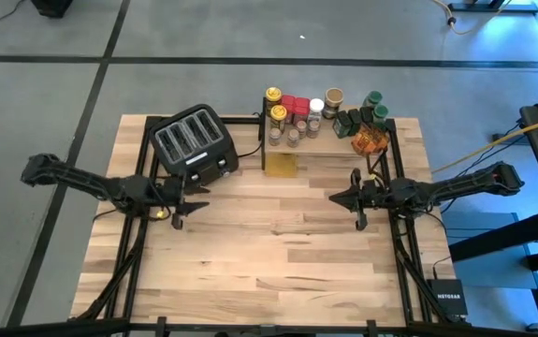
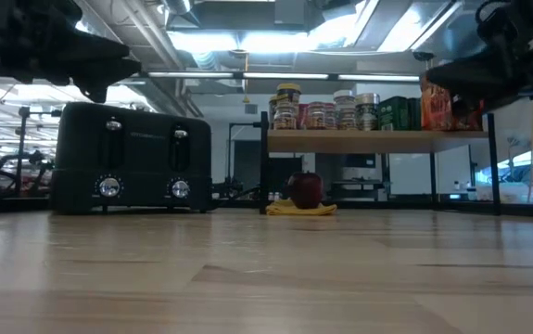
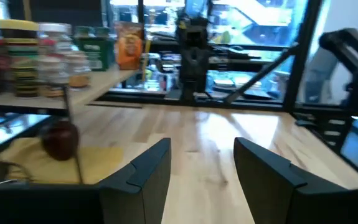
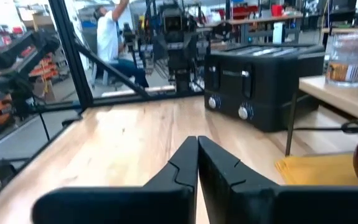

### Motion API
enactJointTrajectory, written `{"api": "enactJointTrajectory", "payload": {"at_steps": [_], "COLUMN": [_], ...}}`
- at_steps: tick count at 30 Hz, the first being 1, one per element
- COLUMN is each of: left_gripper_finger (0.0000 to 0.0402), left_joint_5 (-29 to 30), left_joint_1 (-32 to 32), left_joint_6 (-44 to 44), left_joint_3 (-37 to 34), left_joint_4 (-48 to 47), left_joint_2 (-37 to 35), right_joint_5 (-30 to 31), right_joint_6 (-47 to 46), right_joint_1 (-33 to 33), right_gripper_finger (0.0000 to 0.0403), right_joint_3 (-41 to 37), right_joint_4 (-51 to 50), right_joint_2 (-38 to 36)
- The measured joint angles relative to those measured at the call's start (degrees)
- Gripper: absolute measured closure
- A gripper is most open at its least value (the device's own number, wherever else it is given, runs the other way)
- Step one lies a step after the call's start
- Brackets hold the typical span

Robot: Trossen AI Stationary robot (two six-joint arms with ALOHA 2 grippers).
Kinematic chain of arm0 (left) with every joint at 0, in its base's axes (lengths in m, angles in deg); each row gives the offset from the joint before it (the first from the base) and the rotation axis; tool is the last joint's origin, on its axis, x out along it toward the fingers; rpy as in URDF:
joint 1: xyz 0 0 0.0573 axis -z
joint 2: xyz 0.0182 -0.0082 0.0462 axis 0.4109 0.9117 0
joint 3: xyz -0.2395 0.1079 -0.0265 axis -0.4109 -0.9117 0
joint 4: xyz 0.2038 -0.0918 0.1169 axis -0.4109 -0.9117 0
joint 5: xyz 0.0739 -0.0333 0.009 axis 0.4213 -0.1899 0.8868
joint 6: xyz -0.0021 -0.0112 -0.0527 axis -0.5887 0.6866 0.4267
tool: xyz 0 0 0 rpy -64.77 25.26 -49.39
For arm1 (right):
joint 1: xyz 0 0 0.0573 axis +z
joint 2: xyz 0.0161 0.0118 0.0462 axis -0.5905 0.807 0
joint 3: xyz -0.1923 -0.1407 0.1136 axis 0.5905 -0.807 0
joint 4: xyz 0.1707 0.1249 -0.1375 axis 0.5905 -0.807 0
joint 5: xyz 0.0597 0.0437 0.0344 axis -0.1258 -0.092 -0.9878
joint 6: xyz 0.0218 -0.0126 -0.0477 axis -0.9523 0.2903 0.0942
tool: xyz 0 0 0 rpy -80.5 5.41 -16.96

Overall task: Shelf spices
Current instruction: Return to Home Position

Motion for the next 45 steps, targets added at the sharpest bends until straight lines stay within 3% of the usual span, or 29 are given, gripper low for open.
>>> {"api": "enactJointTrajectory", "payload": {"at_steps": [7, 18, 25, 33, 39, 45], "left_gripper_finger": [0.0233, 0.0233, 0.0233, 0.0233, 0.0233, 0.0233], "left_joint_5": [0.39, 0.28, 0.32, 0.48, 1.46, 1.65], "left_joint_1": [-4.25, -4.53, -4.47, -4.47, -4.47, -4.47], "left_joint_6": [0.17, 1.65, 1.65, 1.25, 0.92, -0.21], "left_joint_3": [-0.01, -0.09, -0.38, -0.40, -0.48, -0.68], "left_joint_4": [-9.03, -25.53, -26.35, -26.82, -26.68, -24.89], "left_joint_2": [-9.54, -26.52, -26.42, -26.39, -26.35, -26.24], "right_joint_5": [0.69, -1.68, -0.50, 5.11, 8.33, 7.40], "right_joint_6": [-1.38, 0.18, 2.01, 1.14, 1.06, 0.32], "right_joint_1": [0.00, 0.00, 0.00, 0.00, 0.00, 0.00], "right_gripper_finger": [0.0386, 0.0386, 0.0386, 0.0386, 0.0386, 0.0386], "right_joint_3": [-0.07, -0.11, -0.11, -0.13, -0.02, -0.02], "right_joint_4": [-2.28, 0.15, -3.18, -19.08, -22.76, -23.40], "right_joint_2": [-0.01, -4.11, -11.90, -26.95, -26.99, -25.77]}}
